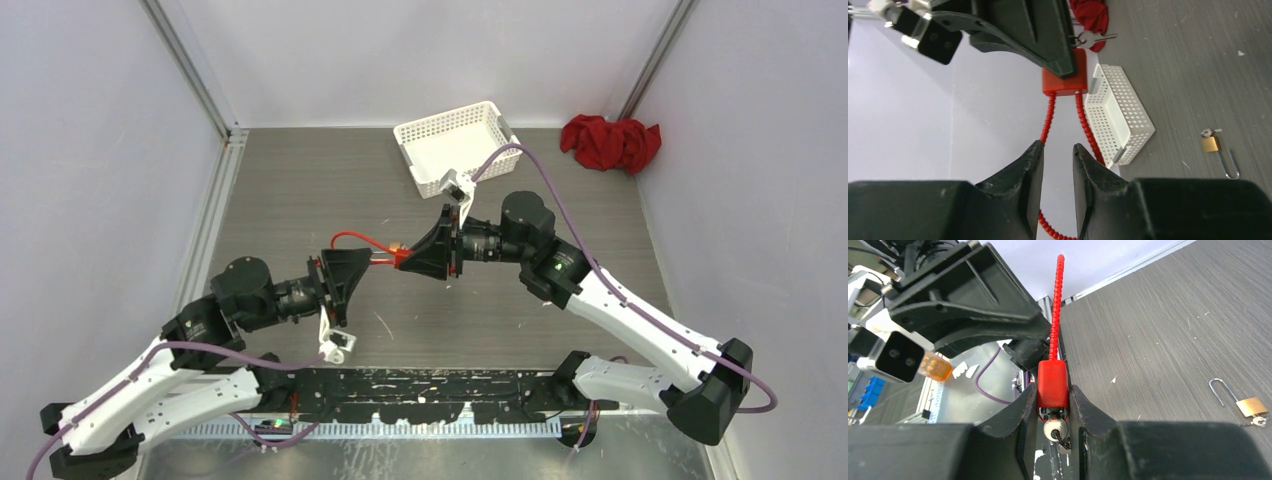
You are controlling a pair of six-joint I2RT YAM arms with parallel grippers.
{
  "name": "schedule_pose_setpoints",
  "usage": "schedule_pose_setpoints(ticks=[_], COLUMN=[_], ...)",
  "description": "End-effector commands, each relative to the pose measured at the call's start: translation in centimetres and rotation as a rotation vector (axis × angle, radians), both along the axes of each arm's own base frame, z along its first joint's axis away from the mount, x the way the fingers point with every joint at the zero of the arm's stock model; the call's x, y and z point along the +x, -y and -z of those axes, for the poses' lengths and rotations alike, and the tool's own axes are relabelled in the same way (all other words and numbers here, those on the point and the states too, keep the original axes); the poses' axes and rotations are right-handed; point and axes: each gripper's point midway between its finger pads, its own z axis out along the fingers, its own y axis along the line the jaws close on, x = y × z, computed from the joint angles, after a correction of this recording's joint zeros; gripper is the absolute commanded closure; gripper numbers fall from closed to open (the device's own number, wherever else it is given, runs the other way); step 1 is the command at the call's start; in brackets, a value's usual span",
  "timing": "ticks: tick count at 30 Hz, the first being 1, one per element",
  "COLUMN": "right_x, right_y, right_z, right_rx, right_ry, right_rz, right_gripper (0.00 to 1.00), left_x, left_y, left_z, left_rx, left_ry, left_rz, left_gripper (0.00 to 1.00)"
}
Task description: Unlock with the key
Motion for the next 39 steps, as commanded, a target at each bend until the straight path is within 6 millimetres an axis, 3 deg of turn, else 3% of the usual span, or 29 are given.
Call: schedule_pose_setpoints(ticks=[1,8,14,20,27,39], right_x=[-0.7,-0.5,-0.2,0.4,0.9,0.5], right_y=[-0.3,-0.6,-0.5,-0.3,-0.2,-0.9], right_z=[-3.1,-3.1,-2.8,-3.1,-3.8,-3.2], right_rx=[0.089,0.092,0.072,0.065,0.074,0.066], right_ry=[0.057,0.057,0.072,0.088,0.101,0.086], right_rz=[-0.053,-0.054,-0.041,0.0,0.031,0.014], right_gripper=[0.99,0.99,0.99,0.99,0.99,0.99], left_x=[0.1,1.2,0.8,-0.6,-0.6,2.6], left_y=[0.3,0.5,0.7,0.7,1.0,1.2], left_z=[1.1,1.4,0.8,1.6,2.1,0.9], left_rx=[0.048,0.043,0.024,0.047,0.034,-0.03], left_ry=[-0.067,-0.16,-0.216,-0.309,-0.373,-0.286], left_rz=[-0.002,-0.066,-0.059,-0.013,-0.028,-0.15], left_gripper=[0.73,0.71,0.63,0.65,0.69,0.71])
